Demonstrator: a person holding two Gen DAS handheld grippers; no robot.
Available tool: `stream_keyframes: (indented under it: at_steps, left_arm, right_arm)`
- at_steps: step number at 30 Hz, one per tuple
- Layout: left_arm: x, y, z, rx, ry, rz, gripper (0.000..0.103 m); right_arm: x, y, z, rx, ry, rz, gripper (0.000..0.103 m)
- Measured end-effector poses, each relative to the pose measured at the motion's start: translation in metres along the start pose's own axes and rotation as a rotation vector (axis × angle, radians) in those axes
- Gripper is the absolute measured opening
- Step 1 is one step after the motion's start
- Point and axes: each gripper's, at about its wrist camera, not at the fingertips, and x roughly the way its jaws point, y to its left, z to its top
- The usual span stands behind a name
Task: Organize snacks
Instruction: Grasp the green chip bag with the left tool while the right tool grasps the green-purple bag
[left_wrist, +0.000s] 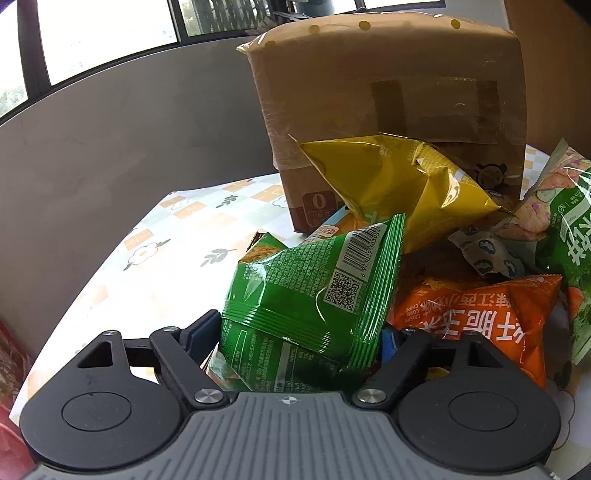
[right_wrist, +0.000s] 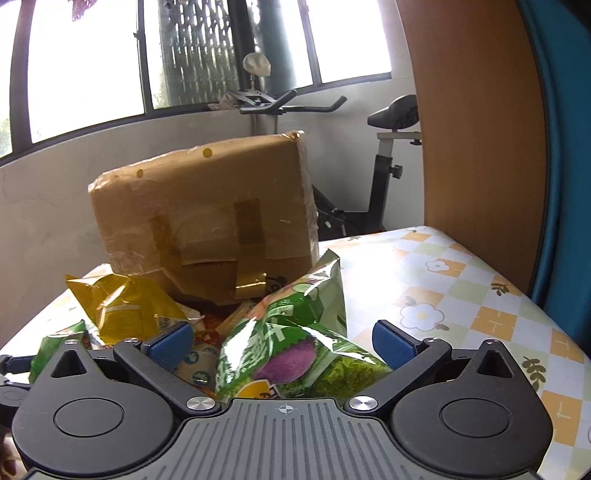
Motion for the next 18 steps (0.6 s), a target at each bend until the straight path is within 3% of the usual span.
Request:
stream_keyframes:
  at_steps: [4, 12, 18]
  left_arm:
    - [-0.001, 0.012, 0.002, -0.054, -0.011, -0.004, 0.079]
    - [0.0, 0.022, 0.002, -0.124, -0.021, 0.01, 0.078]
    - [0.007, 0.028, 0.006, -0.171, -0.029, 0.024, 0.077]
  right_arm:
    - [0.015, -0.006, 0.006, -0.018, -0.016, -0.029, 0.103]
    - [0.05, -0.016, -0.001, 0.06, 0.116, -0.011, 0.103]
    - [0.059, -0.014, -0.005, 0.055, 0.131, 0.0, 0.103]
